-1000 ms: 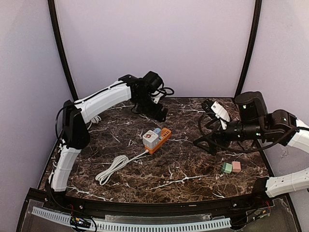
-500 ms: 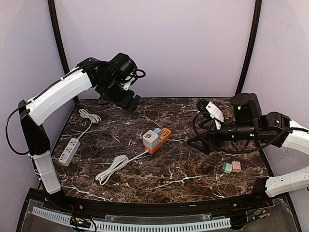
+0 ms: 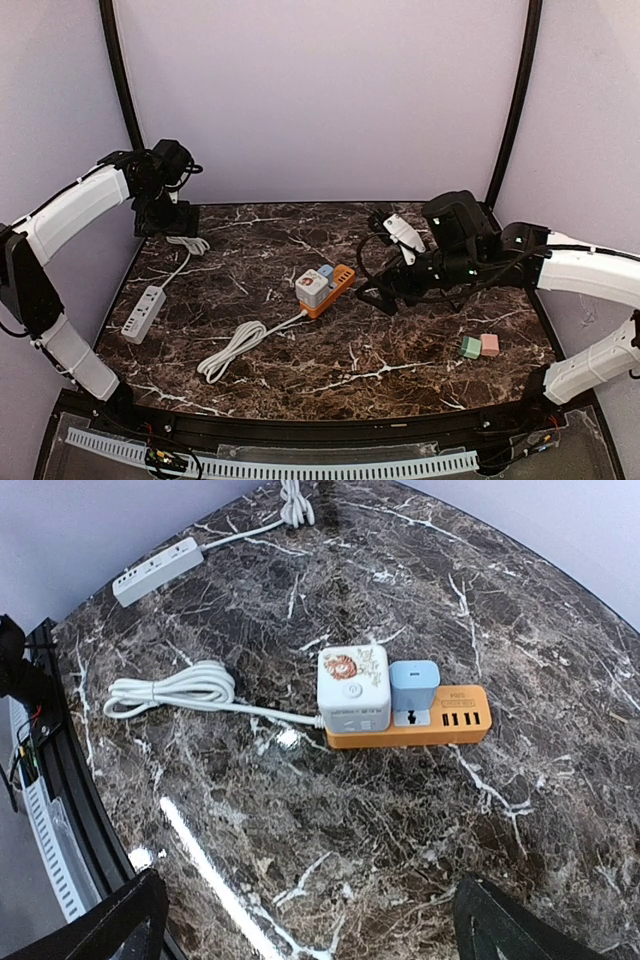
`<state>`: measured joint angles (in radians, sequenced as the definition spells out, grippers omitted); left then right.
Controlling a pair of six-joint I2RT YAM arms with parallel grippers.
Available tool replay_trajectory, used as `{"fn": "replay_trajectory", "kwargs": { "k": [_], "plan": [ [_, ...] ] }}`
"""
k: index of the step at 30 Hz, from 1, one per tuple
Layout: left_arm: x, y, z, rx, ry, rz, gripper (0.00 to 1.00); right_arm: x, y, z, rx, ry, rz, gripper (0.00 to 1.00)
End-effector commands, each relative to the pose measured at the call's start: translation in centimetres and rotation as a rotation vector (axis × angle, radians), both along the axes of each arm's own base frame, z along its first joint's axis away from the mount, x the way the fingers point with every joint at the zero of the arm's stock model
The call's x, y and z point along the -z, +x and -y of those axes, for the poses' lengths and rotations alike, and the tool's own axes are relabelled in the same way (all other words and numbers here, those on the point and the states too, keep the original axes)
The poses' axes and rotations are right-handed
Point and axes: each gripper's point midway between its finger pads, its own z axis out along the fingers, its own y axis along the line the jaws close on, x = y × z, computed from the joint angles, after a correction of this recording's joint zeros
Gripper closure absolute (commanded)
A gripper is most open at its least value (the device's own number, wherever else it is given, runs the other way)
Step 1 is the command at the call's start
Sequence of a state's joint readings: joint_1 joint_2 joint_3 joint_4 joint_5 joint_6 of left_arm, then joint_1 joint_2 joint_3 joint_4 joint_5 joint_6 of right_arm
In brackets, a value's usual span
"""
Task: Insert the plug
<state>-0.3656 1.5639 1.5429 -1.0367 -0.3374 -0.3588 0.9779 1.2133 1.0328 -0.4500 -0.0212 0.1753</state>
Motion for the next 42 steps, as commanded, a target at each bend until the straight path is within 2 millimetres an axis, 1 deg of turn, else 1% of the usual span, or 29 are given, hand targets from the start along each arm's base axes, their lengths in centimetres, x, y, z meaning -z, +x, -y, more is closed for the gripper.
{"fn": "replay_trajectory", "kwargs": {
  "k": [1,2,3,4,5,6,7,8,9,10,11,12,13,14,15,16,17,18,19,20,22,27,30,31,34,38,39,40,42],
  "plan": [
    [1.3,2.9,-2.9,-0.228,-0.068,0.056,0.05,-2.7,2.3,-1.7,0.08,0.05,0.034,0.02],
    [1.7,3.4,-3.8,-0.264,-0.081,0.051,0.04,-2.7,2.7,-1.9,0.096,0.044,0.035,0.01],
    [2.2,4.4,-4.1,-0.295,-0.093,0.045,0.04,-2.7,3.2,-2.1,0.114,0.04,0.032,0.01],
    [2.6,5.0,-4.8,-0.321,-0.112,0.034,0.04,-2.7,3.6,-2.3,0.132,0.034,0.029,0.01],
    [3.1,6.1,-5.0,-0.339,-0.124,0.031,0.05,-2.6,3.9,-2.4,0.151,0.03,0.025,0.01],
    [3.5,6.8,-5.7,-0.361,-0.145,0.026,0.05,-2.5,4.2,-2.6,0.163,0.029,0.017,0.01],
    [4.1,8.0,-5.8,-0.373,-0.161,0.032,0.06,-2.5,4.4,-2.7,0.176,0.029,0.011,0.01],
    [4.5,8.7,-6.3,-0.387,-0.193,0.029,0.07,-2.3,4.6,-2.8,0.189,0.028,0.001,0.01],
    [5.2,9.8,-6.5,-0.404,-0.208,0.032,0.08,-2.2,4.8,-2.9,0.203,0.029,-0.007,0.01],
    [5.6,10.3,-7.1,-0.421,-0.233,0.029,0.09,-2.1,4.9,-2.9,0.216,0.029,-0.018,0.01],
    [6.4,11.3,-7.9,-0.445,-0.25,0.029,0.1,-1.8,5.0,-2.9,0.229,0.026,-0.028,0.01],
    [6.9,11.8,-7.9,-0.45,-0.274,0.021,0.1,-1.6,5.1,-2.8,0.249,0.024,-0.036,0.01],
    [7.7,12.7,-8.6,-0.469,-0.288,0.023,0.11,-1.4,5.3,-2.6,0.268,0.02,-0.046,0.01],
    [8.2,13.2,-8.6,-0.469,-0.308,0.016,0.11,-1.1,5.3,-2.5,0.285,0.019,-0.055,0.01],
    [9.0,14.0,-9.0,-0.477,-0.317,0.013,0.11,-0.9,5.4,-2.2,0.305,0.02,-0.061,0.01],
    [9.0,14.6,-8.8,-0.471,-0.331,0.018,0.12,-0.8,5.5,-2.1,0.321,0.021,-0.068,0.01],
    [10.2,15.0,-9.6,-0.487,-0.334,0.001,0.12,-0.6,5.5,-1.9,0.336,0.019,-0.071,0.01],
    [10.3,15.5,-9.8,-0.488,-0.356,0.003,0.12,-0.3,5.6,-1.7,0.35,0.017,-0.075,0.02],
    [11.2,16.0,-10.3,-0.493,-0.378,-0.001,0.13,-0.1,5.6,-1.5,0.36,0.013,-0.078,0.01],
    [11.2,16.7,-10.4,-0.492,-0.392,0.018,0.13,0.1,5.6,-1.4,0.364,0.007,-0.08,0.01],
    [12.4,17.5,-10.9,-0.507,-0.415,0.018,0.14,0.6,5.6,-1.3,0.362,-0.019,-0.084,0.01],
    [14.4,19.0,-11.0,-0.513,-0.455,-0.005,0.16,2.7,5.6,-1.6,0.339,-0.097,-0.104,0.01],
    [15.5,19.6,-11.1,-0.521,-0.46,-0.015,0.19,4.0,5.9,-2.8,0.293,-0.143,-0.105,0.01],
    [15.7,19.7,-11.0,-0.521,-0.463,-0.016,0.2,5.0,6.0,-3.4,0.266,-0.171,-0.113,0.01],
    [16.3,20.0,-11.1,-0.531,-0.472,-0.02,0.23,7.1,6.3,-4.9,0.193,-0.232,-0.121,0.01],
    [17.1,20.3,-10.7,-0.527,-0.492,-0.026,0.33,9.8,6.3,-6.9,0.081,-0.297,-0.132,0.01],
    [17.2,20.3,-10.6,-0.523,-0.5,-0.028,0.37,10.3,6.4,-7.1,0.067,-0.312,-0.129,0.01],
    [17.3,20.4,-10.5,-0.517,-0.505,-0.028,0.39,10.9,6.5,-7.3,0.053,-0.326,-0.128,0.01],
    [17.5,20.5,-10.4,-0.512,-0.51,-0.029,0.5,11.8,6.6,-7.7,0.028,-0.348,-0.127,0.01]
  ]
}}
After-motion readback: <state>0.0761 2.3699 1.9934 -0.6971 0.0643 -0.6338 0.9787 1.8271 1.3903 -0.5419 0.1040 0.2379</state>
